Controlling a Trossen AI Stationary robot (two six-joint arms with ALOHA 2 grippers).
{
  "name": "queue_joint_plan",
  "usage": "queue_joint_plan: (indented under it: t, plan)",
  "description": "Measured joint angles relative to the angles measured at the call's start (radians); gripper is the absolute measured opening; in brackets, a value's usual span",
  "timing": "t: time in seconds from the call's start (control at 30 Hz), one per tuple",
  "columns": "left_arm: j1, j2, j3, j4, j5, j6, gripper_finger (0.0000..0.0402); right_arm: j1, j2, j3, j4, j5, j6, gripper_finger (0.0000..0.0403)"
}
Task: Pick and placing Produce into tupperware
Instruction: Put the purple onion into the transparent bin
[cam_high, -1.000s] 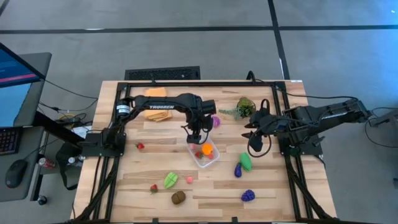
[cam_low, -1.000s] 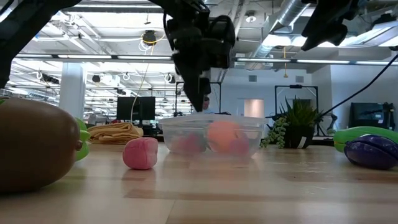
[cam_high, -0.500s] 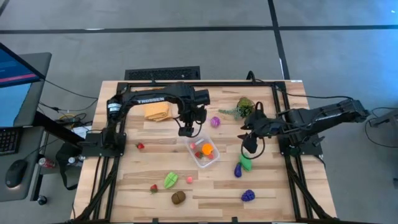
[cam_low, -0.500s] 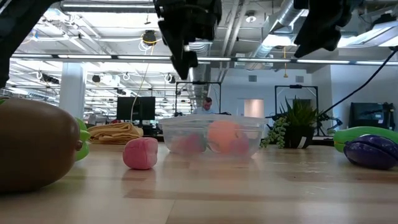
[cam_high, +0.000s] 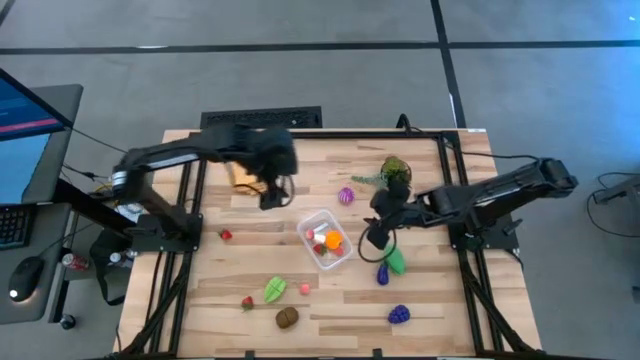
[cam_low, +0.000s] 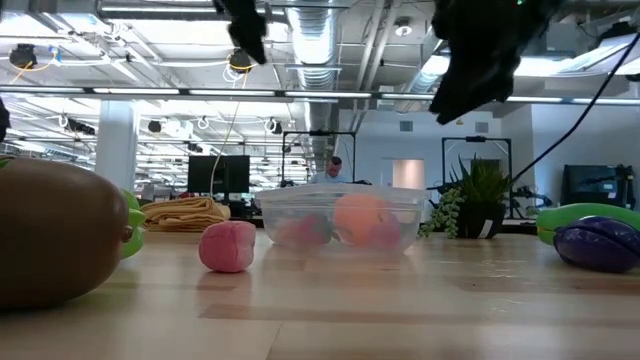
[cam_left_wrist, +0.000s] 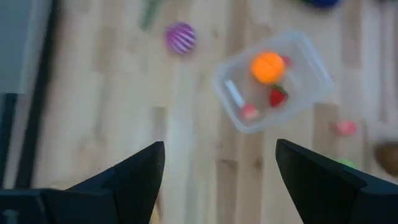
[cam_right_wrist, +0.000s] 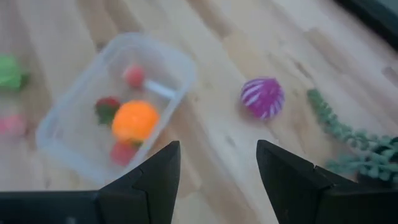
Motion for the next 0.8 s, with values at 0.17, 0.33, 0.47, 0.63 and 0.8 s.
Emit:
queue_joint_plan:
  t: [0.17, 0.33, 0.47, 0.63, 0.8]
  plan:
    - [-0.013, -0.249, -0.225, 0.141, -0.135, -0.109, 0.0297, -0.038, 0.07, 0.0, 0.111, 0.032, 0.047, 0.0234]
    - [-0.017, -0.48, -0.46, 0.25, -0.202, -0.238, 0.0297, -0.089, 0.147, -0.001, 0.251, 0.014, 0.084, 0.0234]
    - [-0.017, -0.635, -0.611, 0.335, -0.203, -0.34, 0.0297, -0.124, 0.208, 0.015, 0.316, -0.048, 0.112, 0.0234]
    - [-0.017, -0.769, -0.714, 0.361, -0.203, -0.447, 0.0297, -0.177, 0.257, 0.059, 0.307, -0.195, 0.111, 0.0234]
    - [-0.021, -0.826, -0.751, 0.381, -0.209, -0.479, 0.0297, -0.213, 0.273, 0.125, 0.249, -0.162, 0.111, 0.0234]
